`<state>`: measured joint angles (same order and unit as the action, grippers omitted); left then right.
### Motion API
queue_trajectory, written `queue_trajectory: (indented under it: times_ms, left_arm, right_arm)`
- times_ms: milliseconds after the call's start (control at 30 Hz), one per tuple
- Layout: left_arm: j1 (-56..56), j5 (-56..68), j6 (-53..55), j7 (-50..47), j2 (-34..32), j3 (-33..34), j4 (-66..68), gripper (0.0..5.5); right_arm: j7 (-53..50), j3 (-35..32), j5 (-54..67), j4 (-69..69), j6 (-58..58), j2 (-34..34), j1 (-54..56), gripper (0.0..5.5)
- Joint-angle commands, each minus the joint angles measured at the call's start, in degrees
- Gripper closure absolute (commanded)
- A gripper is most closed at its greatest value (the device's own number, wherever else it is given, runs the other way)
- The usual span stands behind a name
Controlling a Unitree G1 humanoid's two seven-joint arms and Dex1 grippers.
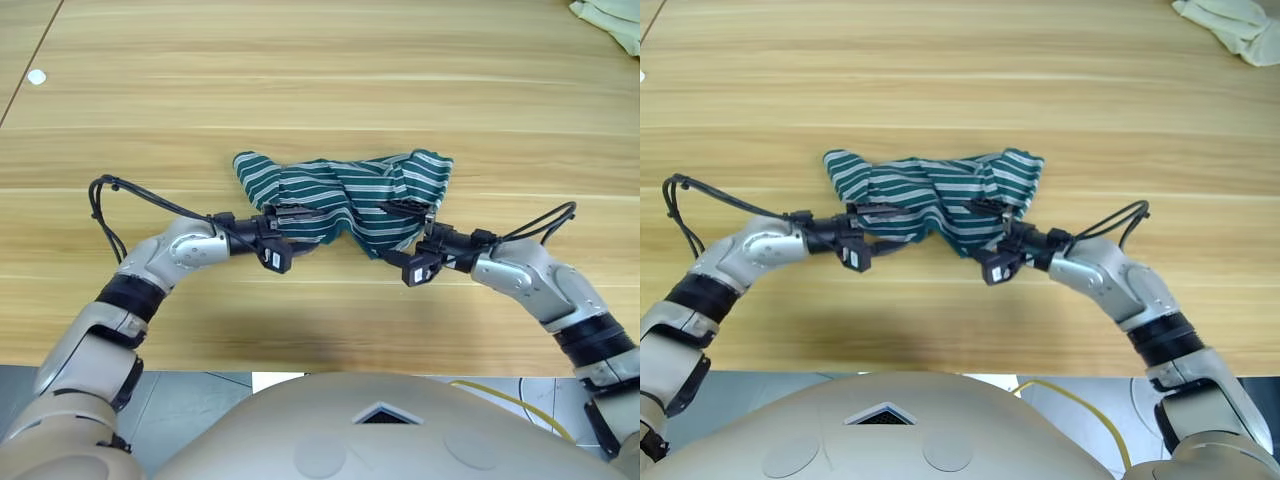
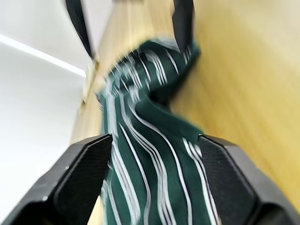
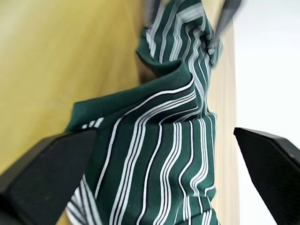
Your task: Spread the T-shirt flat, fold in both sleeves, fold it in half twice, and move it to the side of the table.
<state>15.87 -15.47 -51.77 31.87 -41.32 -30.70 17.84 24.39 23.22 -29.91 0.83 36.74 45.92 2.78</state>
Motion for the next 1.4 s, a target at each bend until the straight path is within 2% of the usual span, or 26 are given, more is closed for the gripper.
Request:
queue_trajectory:
  times_ms: [33, 133, 233, 500, 767, 867, 967, 1133, 1400]
  left_arm:
    - [-2.52, 4.28, 2.88, 4.88, -6.18, 3.69, -6.01, 2.10]
    - [-4.27, 3.09, 3.62, 6.26, -9.21, 5.88, -5.52, 2.10]
    - [-5.25, 3.34, 4.10, 7.02, -9.55, 6.95, -5.72, 2.10]
    - [-6.93, 2.61, 4.13, 9.95, -6.38, 4.96, -3.54, 2.10]
    - [-3.59, -7.13, 3.72, 6.10, -2.46, 4.42, 4.62, 2.10]
    - [-2.45, -10.62, 3.45, 3.57, -1.96, 4.11, 7.07, 2.10]
    - [-1.73, -12.77, 3.01, 1.65, -1.68, 3.69, 8.84, 2.68]
    - [-0.86, -15.86, 2.74, -0.92, -1.52, 3.12, 11.31, 3.35]
    - [-0.40, -16.92, 1.54, -2.21, -1.52, 2.28, 13.40, 4.70]
  right_arm:
    - [2.56, -2.18, 2.94, 2.64, 0.83, 2.52, -2.06, 0.12]
    - [3.41, -3.09, 3.52, 3.26, 0.98, 3.03, -2.73, 0.12]
    - [4.15, -3.88, 4.36, 4.14, 1.41, 3.49, -3.65, 0.12]
    - [8.62, -5.12, 7.24, 5.81, -1.03, 4.27, -5.85, 0.12]
    - [9.53, -4.80, 1.39, 0.96, -3.70, 4.02, -5.31, 0.12]
    - [8.92, -4.51, -0.22, -0.43, -4.64, 3.63, -4.67, 0.63]
    - [8.07, -4.28, -1.66, -1.88, -5.26, 3.31, -3.96, 1.32]
    - [6.94, -3.87, -3.15, -3.62, -5.33, 2.85, -3.45, 2.08]
    - [6.53, -3.57, -4.22, -4.82, -5.89, 2.44, -2.84, 3.63]
